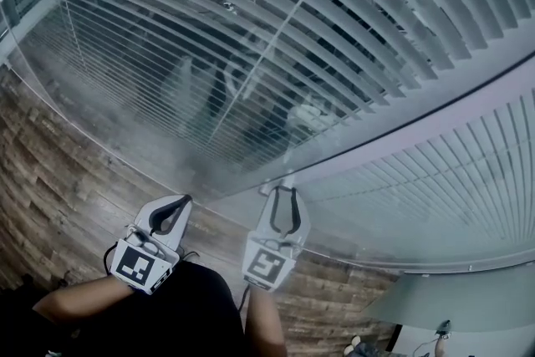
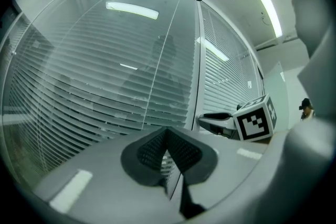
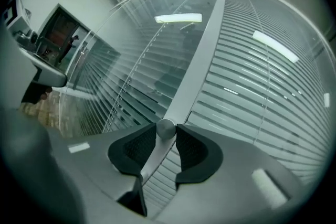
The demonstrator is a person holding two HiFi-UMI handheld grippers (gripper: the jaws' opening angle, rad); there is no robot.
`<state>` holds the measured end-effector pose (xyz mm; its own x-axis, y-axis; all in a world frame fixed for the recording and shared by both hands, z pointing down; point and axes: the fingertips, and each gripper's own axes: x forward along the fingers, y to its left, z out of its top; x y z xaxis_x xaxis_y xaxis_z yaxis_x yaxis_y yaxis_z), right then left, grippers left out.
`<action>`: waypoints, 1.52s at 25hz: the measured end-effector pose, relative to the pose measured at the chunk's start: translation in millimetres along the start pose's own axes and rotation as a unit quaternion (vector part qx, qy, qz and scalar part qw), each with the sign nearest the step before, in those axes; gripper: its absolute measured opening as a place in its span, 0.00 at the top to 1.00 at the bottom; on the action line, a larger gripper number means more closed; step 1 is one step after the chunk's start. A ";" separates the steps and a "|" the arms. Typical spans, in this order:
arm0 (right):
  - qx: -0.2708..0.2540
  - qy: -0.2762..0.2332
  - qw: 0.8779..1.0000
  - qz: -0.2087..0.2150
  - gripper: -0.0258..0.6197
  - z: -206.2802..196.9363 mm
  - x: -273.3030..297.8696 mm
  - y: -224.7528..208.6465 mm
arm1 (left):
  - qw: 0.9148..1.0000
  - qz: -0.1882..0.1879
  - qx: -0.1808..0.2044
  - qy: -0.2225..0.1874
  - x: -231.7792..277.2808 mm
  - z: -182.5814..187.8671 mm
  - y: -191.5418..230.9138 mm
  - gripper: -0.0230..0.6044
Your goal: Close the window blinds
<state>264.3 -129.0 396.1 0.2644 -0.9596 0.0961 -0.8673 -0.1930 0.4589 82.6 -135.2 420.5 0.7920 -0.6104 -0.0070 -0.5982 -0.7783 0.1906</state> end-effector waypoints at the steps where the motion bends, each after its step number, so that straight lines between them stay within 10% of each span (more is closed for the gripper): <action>1: -0.017 0.007 1.000 0.001 0.77 -2.2 -1.0 1.8 | 1.000 -0.004 0.001 -0.001 -0.9 -0.2 0.8 0.96; 13: -0.206 0.083 0.975 -0.005 0.77 -7.5 -4.5 -1.3 | 1.000 -0.025 0.001 0.005 -6.6 -1.6 2.0 0.96; 18: 0.010 0.034 0.999 0.002 0.73 -9.1 -10.7 0.0 | 1.000 -0.029 0.003 0.007 -20.2 -10.6 5.0 0.96; 24: 0.298 0.018 0.954 -0.001 0.72 -9.7 -12.6 -6.1 | 0.999 -0.032 -0.006 0.022 -15.6 -7.6 17.0 0.96; 31: 0.394 0.015 0.919 -0.002 0.72 -12.6 -4.6 -2.7 | 0.999 -0.042 -0.012 0.018 -26.1 -5.7 20.9 0.96; 38: 0.407 -0.001 0.913 -0.020 0.76 -15.0 -0.7 -4.3 | 0.999 -0.045 -0.008 0.025 -28.3 -13.9 23.1 0.96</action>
<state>274.2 -124.4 407.3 0.3018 -0.9489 0.0920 -0.8834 -0.3146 -0.3472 48.0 -133.8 438.8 0.8479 -0.5296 0.0238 -0.5225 -0.8271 0.2070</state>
